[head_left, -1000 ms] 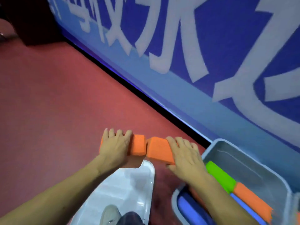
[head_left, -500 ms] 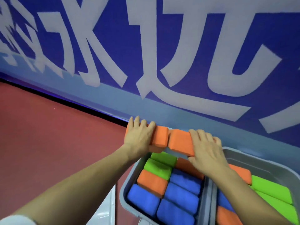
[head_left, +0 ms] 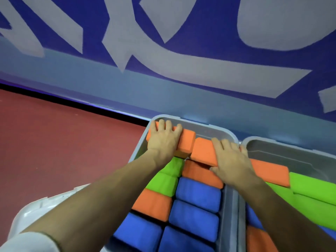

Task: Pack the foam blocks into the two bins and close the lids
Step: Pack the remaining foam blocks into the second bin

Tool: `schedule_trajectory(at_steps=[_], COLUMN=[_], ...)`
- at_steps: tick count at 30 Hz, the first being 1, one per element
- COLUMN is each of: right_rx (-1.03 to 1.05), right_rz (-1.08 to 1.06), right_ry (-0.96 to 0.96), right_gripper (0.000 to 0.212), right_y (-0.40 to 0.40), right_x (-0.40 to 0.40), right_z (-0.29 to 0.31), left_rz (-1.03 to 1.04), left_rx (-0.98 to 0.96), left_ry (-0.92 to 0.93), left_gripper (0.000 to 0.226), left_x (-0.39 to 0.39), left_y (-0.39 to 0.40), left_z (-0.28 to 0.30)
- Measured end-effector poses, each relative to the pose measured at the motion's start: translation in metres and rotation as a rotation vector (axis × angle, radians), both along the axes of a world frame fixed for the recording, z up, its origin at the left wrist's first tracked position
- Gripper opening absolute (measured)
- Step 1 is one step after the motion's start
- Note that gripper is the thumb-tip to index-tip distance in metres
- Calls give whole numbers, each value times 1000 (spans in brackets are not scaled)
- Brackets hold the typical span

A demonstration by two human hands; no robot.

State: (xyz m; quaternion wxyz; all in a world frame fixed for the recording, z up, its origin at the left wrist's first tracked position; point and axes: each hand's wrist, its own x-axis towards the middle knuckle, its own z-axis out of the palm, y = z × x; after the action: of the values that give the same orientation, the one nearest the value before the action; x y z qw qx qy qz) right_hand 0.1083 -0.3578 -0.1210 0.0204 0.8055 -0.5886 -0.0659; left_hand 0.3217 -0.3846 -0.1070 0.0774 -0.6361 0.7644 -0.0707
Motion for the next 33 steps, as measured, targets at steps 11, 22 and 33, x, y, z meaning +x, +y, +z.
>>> schedule_trajectory(at_steps=[11, 22, 33], right_rx=[261, 314, 141], right_rz=[-149, -188, 314], right_ry=[-112, -71, -329], right_gripper=[112, 95, 63], right_y=[-45, -47, 75], right_x=[11, 31, 199], right_z=[-115, -116, -60], left_rz=[49, 64, 262], left_rx=[368, 466, 104], left_ry=[154, 239, 457], left_gripper=[114, 101, 54], left_x=[8, 24, 181], left_y=[-30, -22, 119], left_z=[-114, -118, -76])
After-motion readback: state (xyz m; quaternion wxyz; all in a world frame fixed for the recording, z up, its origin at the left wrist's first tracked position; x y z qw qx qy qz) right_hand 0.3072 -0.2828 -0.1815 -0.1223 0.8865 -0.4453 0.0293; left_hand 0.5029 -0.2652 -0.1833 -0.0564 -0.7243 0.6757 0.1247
